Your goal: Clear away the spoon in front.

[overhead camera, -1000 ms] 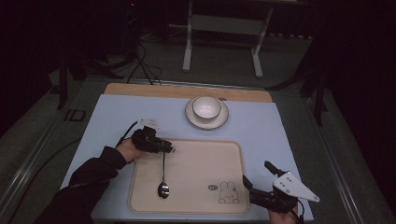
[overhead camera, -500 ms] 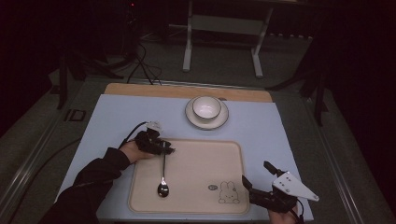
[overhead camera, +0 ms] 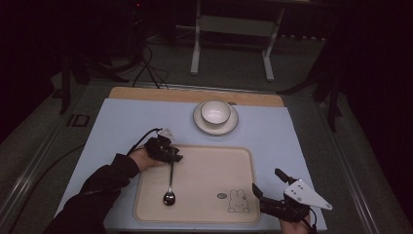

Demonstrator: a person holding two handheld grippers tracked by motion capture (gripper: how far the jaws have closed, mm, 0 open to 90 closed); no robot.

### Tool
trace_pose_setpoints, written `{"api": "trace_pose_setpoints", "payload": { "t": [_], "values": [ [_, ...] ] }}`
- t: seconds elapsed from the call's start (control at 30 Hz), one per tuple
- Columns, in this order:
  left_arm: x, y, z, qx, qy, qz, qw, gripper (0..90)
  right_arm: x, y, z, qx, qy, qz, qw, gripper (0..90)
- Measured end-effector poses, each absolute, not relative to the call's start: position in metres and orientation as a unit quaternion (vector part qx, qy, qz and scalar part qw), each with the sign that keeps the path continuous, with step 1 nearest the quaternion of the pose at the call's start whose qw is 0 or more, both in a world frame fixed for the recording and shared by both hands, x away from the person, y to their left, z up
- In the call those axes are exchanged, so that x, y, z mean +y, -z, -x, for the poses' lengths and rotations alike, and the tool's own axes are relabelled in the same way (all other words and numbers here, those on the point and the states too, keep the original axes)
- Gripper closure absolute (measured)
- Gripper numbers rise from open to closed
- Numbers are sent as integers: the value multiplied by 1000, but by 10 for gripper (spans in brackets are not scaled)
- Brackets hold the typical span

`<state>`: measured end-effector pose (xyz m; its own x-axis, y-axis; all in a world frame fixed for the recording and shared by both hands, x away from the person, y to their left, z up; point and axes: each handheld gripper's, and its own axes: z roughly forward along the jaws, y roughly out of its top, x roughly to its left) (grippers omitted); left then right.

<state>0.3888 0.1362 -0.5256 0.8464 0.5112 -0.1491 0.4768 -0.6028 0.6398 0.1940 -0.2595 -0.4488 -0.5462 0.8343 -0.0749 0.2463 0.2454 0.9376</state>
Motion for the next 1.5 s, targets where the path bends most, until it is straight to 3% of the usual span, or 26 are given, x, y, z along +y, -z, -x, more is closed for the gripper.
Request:
{"api": "trace_pose_setpoints", "payload": {
  "t": [0.23, 0.9, 1.23, 1.33, 1.4, 1.5],
  "values": [
    [138, 520, -388, 291, -47, -889, 349, 529, -260, 449, -194, 730, -491, -370, 299, 136],
    [162, 472, -363, 297, -43, -874, 383, 509, -260, 449, -194, 728, -492, -372, 300, 136],
    [173, 457, -350, 306, 2, -855, 420, 136, -259, 449, -195, 729, -491, -372, 299, 136],
    [174, 456, -345, 309, 6, -849, 429, 89, -260, 449, -195, 729, -490, -373, 299, 136],
    [175, 455, -340, 304, 3, -848, 433, 9, -260, 449, -194, 728, -491, -373, 299, 136],
    [180, 450, -328, 309, -22, -833, 459, 9, -259, 449, -194, 729, -491, -372, 298, 136]
  ]
}}
